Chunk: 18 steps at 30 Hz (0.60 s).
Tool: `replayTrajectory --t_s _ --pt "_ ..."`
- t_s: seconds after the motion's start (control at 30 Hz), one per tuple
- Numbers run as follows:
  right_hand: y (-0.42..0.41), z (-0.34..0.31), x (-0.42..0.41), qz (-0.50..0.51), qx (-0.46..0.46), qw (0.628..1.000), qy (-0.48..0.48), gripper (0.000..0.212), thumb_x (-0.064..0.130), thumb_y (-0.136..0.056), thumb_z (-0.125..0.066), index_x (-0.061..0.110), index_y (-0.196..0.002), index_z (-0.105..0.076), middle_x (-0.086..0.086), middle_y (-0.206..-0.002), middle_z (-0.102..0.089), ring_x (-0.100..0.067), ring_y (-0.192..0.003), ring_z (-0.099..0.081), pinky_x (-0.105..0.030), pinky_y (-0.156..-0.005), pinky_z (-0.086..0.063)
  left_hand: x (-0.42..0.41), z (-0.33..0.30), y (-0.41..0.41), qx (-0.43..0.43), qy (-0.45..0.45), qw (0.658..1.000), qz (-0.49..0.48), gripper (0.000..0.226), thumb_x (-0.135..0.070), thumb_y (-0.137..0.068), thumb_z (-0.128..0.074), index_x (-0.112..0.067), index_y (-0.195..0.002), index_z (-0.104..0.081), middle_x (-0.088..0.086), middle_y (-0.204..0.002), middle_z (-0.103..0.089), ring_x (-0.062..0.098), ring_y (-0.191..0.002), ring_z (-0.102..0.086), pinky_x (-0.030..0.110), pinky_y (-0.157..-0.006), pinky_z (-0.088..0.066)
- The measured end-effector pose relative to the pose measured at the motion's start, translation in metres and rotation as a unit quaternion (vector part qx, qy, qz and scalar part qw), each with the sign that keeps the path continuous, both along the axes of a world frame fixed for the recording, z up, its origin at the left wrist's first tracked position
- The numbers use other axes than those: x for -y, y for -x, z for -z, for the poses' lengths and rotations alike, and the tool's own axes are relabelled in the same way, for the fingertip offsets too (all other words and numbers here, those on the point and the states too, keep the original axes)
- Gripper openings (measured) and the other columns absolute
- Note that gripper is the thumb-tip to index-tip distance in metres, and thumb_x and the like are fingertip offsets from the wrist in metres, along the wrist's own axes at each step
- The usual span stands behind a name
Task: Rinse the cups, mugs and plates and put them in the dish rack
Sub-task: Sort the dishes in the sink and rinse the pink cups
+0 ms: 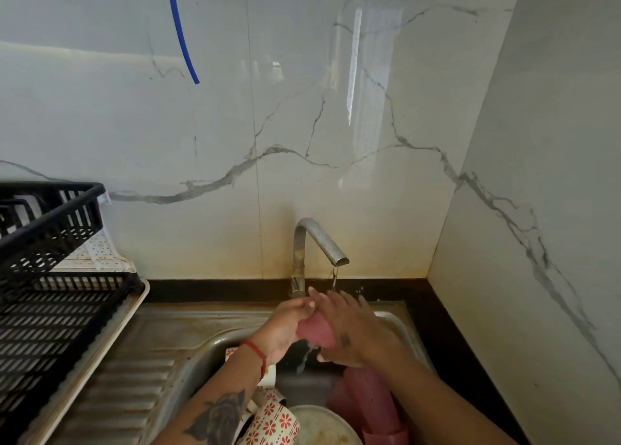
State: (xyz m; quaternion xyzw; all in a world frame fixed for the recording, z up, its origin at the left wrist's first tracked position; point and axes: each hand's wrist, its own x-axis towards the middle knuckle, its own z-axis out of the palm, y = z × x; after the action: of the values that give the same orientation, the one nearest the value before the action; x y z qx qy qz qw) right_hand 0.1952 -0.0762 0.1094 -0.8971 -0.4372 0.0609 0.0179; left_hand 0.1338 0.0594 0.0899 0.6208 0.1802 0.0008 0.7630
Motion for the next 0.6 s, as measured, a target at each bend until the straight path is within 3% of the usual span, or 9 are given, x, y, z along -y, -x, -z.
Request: replayTrajectory --t_s 0.07,0.17,0.23,0.3,0.37,0.43,0.47,0.53,0.6 --pt "0.004 0.002 -0.009 -0.059 0.096 0.994 0.015 0.1 0.034 -0.085 -0.067 0.018 -0.152 0.004 -0.009 -0.159 -0.007 -0.027 -0.146 -0.008 -0.046 -0.118 -0.005 0.003 -0.003 0.0 -0.009 -0.002 1.0 0.007 0.026 -0.017 -0.102 -0.04 -0.013 -0.121 -0.058 0.01 -0.118 -0.067 0.023 -0.108 -0.064 0.034 -0.083 -0.053" --pt "-0.006 -0.006 -0.012 -0.086 0.058 0.994 -0.03 0.095 0.037 -0.081 -0.071 0.024 -0.152 -0.009 -0.002 -0.156 -0.02 -0.023 -0.14 -0.025 -0.041 -0.116 -0.024 0.007 -0.007 0.002 0.001 -0.003 1.0 0.01 0.024 -0.014 -0.101 -0.043 -0.013 -0.12 -0.058 0.008 -0.115 -0.068 0.023 -0.108 -0.064 0.035 -0.089 -0.051" --pt "-0.022 -0.022 -0.006 -0.058 -0.085 0.992 -0.076 0.097 0.037 -0.076 -0.076 0.032 -0.15 -0.014 0.005 -0.152 -0.028 -0.018 -0.137 -0.031 -0.039 -0.11 -0.034 0.004 -0.009 0.005 0.033 -0.012 0.999 0.011 0.023 -0.015 -0.097 -0.05 -0.013 -0.116 -0.062 0.002 -0.109 -0.071 0.019 -0.106 -0.064 0.032 -0.092 -0.047" --pt "-0.038 -0.038 0.007 0.007 -0.305 0.938 -0.163 0.091 0.027 -0.075 -0.079 0.03 -0.148 -0.024 0.002 -0.145 -0.039 -0.023 -0.133 -0.04 -0.037 -0.105 -0.041 -0.002 -0.012 0.01 0.071 0.009 0.997 0.003 0.022 -0.015 -0.092 -0.054 -0.017 -0.111 -0.064 -0.005 -0.105 -0.073 0.014 -0.105 -0.064 0.029 -0.094 -0.044" --pt "-0.044 -0.044 0.017 0.057 -0.405 0.89 -0.2 0.085 0.025 -0.075 -0.079 0.028 -0.145 -0.03 -0.001 -0.139 -0.046 -0.026 -0.125 -0.049 -0.042 -0.101 -0.046 -0.008 -0.014 0.013 0.091 0.032 0.995 -0.002 0.024 -0.016 -0.088 -0.057 -0.019 -0.11 -0.064 -0.006 -0.106 -0.072 0.014 -0.109 -0.061 0.029 -0.098 -0.042" --pt "-0.039 -0.041 0.021 0.088 -0.381 0.901 -0.19 0.088 0.03 -0.072 -0.081 0.032 -0.143 -0.03 0.0 -0.136 -0.048 -0.022 -0.119 -0.051 -0.04 -0.097 -0.048 -0.008 -0.017 0.014 0.088 -0.01 0.996 0.021 0.034 -0.023 -0.081 -0.063 -0.022 -0.115 -0.06 -0.003 -0.114 -0.069 0.015 -0.115 -0.057 0.031 -0.101 -0.039" --pt "-0.033 -0.039 0.019 0.095 -0.328 0.925 -0.169 0.089 0.034 -0.071 -0.081 0.033 -0.144 -0.029 0.001 -0.135 -0.049 -0.02 -0.116 -0.052 -0.038 -0.096 -0.049 -0.007 -0.018 0.014 0.079 -0.038 0.996 0.035 0.041 -0.027 -0.078 -0.065 -0.024 -0.118 -0.057 -0.002 -0.118 -0.066 0.014 -0.116 -0.055 0.031 -0.099 -0.039" --pt "-0.02 -0.031 0.013 0.075 -0.165 0.978 -0.107 0.088 0.044 -0.075 -0.075 0.031 -0.145 -0.023 0.0 -0.129 -0.053 -0.018 -0.107 -0.056 -0.034 -0.091 -0.051 -0.003 -0.021 0.011 0.058 -0.074 0.994 0.049 0.047 -0.032 -0.081 -0.065 -0.027 -0.125 -0.048 -0.002 -0.123 -0.059 0.012 -0.114 -0.053 0.026 -0.091 -0.042" --pt "-0.008 -0.02 0.005 0.04 -0.014 0.996 -0.074 0.081 0.043 -0.081 -0.068 0.026 -0.144 -0.02 -0.003 -0.128 -0.051 -0.019 -0.107 -0.055 -0.033 -0.091 -0.049 0.002 -0.02 0.007 0.041 -0.078 0.996 0.03 0.045 -0.026 -0.092 -0.058 -0.022 -0.133 -0.042 0.002 -0.125 -0.056 0.017 -0.116 -0.053 0.032 -0.097 -0.043"
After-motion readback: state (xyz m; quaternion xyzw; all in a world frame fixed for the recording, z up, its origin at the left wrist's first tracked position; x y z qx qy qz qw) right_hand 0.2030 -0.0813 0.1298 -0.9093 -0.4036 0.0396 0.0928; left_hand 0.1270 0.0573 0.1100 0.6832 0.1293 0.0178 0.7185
